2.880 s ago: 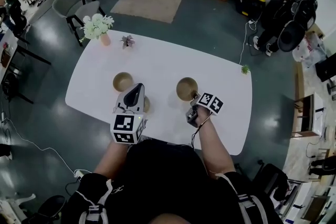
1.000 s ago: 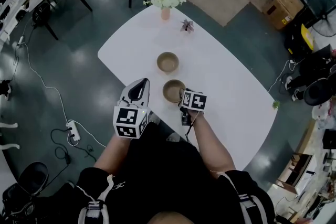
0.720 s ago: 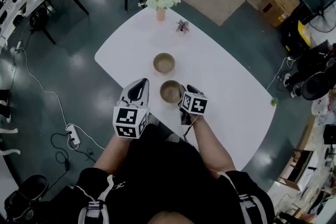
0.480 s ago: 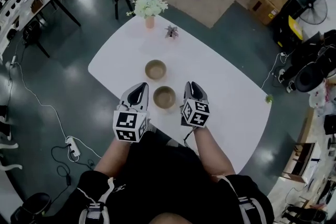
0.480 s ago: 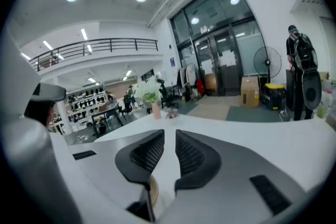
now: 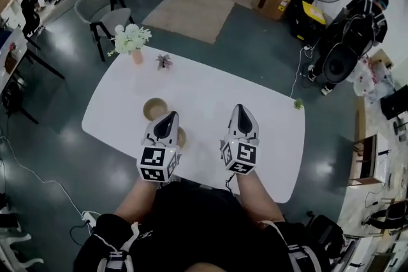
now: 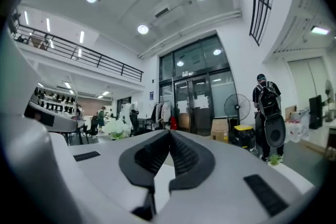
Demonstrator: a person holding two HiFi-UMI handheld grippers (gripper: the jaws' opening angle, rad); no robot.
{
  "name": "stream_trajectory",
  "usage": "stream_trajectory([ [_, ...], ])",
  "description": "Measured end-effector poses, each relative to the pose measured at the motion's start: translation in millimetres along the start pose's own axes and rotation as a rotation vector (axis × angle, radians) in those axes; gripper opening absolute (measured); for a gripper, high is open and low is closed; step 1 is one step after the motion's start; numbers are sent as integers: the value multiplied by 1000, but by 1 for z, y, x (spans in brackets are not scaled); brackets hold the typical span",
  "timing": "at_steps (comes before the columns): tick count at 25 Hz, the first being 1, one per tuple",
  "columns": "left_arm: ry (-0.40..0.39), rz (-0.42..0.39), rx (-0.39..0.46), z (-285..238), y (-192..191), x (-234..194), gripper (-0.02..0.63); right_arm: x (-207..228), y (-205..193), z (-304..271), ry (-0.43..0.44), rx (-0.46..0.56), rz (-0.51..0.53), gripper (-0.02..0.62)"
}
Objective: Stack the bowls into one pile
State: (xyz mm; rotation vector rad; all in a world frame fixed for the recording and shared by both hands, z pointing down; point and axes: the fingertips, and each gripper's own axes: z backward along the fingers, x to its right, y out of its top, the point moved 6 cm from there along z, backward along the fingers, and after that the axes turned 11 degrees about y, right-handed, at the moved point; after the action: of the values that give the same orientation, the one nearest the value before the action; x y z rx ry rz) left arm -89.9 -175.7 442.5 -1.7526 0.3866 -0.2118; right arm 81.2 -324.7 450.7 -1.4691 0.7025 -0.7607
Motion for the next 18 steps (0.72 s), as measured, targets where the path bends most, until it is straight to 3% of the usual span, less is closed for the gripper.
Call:
stream_trajectory([
  [9, -183, -59, 15, -18, 14, 72, 14, 52, 19, 63, -153, 46, 5, 15],
  [18, -193, -103, -15, -17, 5, 117, 14, 88, 6, 88, -151, 38, -73, 15],
])
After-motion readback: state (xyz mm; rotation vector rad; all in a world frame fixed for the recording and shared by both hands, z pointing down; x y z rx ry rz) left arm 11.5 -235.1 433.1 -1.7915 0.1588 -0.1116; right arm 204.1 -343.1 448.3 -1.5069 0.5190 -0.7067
